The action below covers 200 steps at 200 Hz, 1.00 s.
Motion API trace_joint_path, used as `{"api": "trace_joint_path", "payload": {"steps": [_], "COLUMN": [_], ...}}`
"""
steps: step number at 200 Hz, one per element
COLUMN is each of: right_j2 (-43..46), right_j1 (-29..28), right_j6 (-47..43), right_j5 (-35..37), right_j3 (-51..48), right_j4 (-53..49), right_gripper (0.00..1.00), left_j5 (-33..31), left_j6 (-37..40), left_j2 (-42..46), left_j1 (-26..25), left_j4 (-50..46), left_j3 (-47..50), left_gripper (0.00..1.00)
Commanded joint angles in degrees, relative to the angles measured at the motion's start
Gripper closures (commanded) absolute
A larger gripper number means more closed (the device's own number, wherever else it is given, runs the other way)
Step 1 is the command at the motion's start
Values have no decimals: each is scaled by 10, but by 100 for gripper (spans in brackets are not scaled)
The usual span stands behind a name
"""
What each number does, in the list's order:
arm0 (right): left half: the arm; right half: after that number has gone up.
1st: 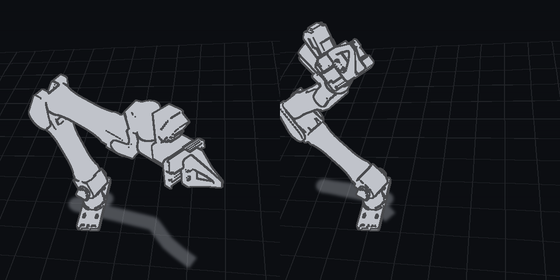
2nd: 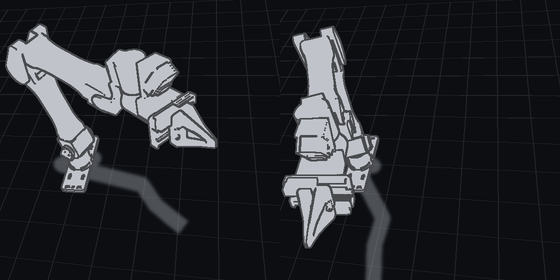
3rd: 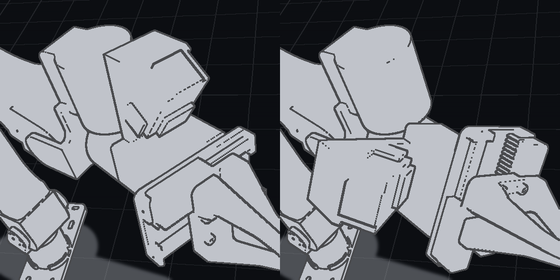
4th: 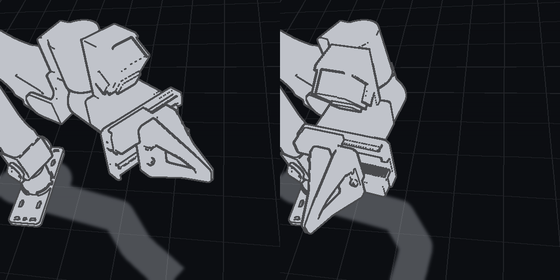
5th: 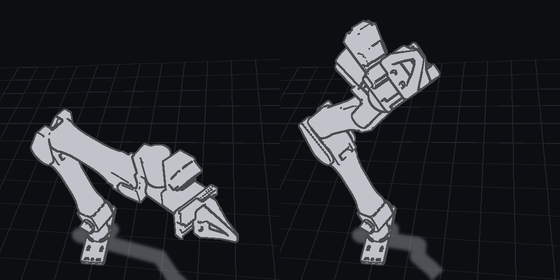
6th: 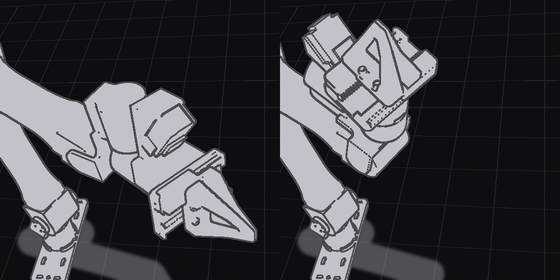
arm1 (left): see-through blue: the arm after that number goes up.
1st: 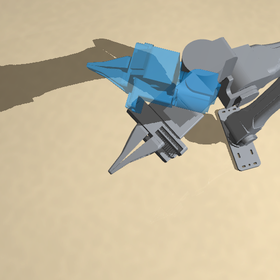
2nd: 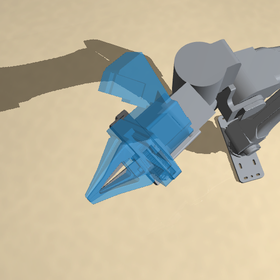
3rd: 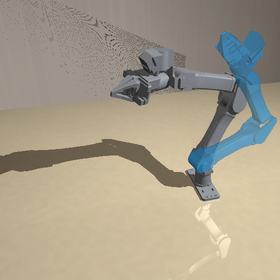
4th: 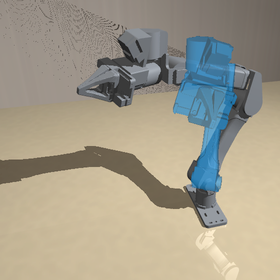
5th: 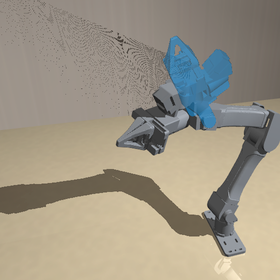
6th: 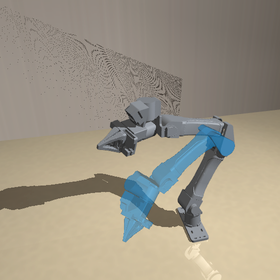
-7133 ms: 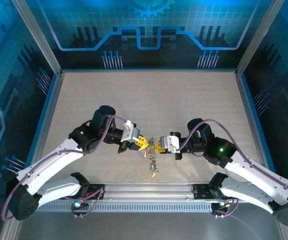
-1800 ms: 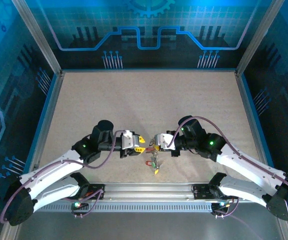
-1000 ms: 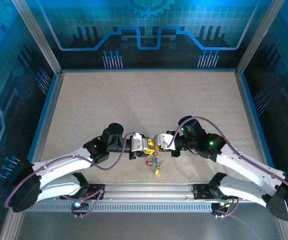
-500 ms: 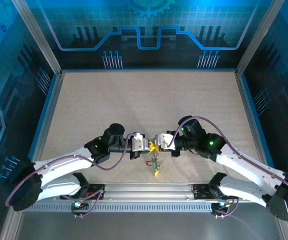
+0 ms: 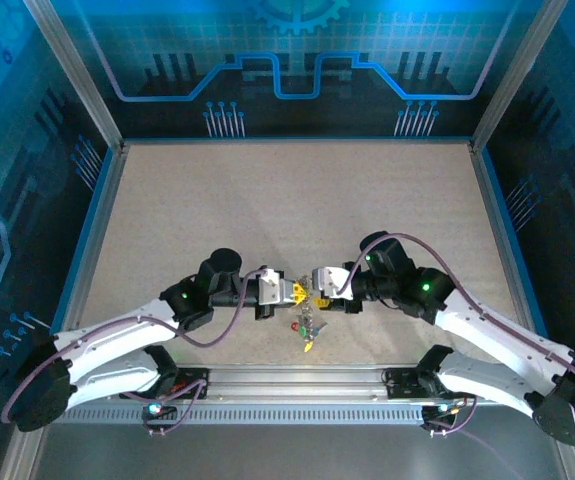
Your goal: Put the keys on the keyring
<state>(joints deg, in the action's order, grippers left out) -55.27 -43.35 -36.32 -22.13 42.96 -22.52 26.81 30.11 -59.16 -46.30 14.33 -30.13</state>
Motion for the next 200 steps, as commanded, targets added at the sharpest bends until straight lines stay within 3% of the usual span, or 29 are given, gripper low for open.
{"api": "trace_joint_path", "payload": {"steps": [1, 167, 177, 200], "right_j2": [-10, -9, -9, 0], "right_j1": [6, 4, 4, 4], "right_j6": [-6, 22, 24, 37], "right_j5": [-28, -41, -45, -40], "right_j3": [15, -5, -7, -24], "right_j4": [-19, 41, 46, 75], "right_gripper": [64, 87, 100, 100], "left_j5": [24, 48, 48, 41], "left_j6": [9, -35, -36, -44], "left_j2": [16, -19, -21, -21], "left_j1": [-4, -4, -4, -4], "left_j4": [20, 97, 97, 94], "left_j3": [1, 2, 2, 2], "left_gripper": [100, 100, 100, 100]}}
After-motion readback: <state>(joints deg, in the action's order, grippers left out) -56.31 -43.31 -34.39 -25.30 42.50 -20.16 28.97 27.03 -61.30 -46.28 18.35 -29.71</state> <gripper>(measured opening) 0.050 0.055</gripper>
